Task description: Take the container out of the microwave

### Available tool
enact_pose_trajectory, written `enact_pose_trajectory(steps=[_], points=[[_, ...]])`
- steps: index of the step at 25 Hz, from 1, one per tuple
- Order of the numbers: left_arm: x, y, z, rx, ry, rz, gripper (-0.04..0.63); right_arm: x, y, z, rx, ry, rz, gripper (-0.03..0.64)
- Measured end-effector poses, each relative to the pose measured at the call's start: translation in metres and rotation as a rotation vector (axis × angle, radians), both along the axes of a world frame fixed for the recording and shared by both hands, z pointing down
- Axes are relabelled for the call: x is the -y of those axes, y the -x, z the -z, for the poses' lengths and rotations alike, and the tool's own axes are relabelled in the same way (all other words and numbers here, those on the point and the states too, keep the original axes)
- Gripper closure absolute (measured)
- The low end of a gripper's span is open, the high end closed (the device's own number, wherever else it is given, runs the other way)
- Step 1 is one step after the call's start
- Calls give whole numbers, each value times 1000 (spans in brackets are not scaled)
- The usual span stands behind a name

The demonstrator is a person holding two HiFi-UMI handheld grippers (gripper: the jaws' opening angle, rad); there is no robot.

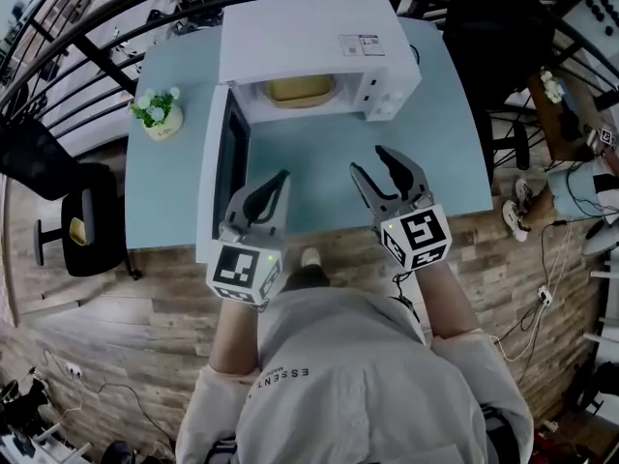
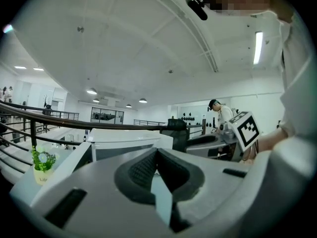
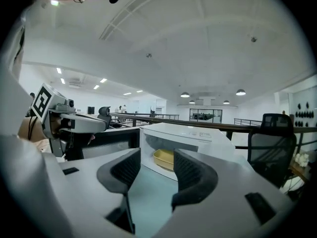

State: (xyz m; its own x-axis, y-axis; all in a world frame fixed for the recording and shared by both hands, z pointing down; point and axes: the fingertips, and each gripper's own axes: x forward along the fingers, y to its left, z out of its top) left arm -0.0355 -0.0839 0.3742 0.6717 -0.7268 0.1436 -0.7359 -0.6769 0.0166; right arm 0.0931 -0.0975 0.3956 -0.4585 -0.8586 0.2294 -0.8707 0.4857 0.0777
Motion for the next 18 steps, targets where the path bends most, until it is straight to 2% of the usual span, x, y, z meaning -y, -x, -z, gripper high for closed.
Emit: enact_pose_trajectory(steps=[8, 13, 18], points=[[43, 6, -10, 14, 21, 9, 594, 52, 17, -23, -76, 72, 68, 413], [56, 7, -13, 14, 28, 54, 594, 77, 30, -38, -161, 134, 170, 413], [69, 11, -15, 16, 31, 137, 594, 104, 47, -59, -298, 172, 311, 414]])
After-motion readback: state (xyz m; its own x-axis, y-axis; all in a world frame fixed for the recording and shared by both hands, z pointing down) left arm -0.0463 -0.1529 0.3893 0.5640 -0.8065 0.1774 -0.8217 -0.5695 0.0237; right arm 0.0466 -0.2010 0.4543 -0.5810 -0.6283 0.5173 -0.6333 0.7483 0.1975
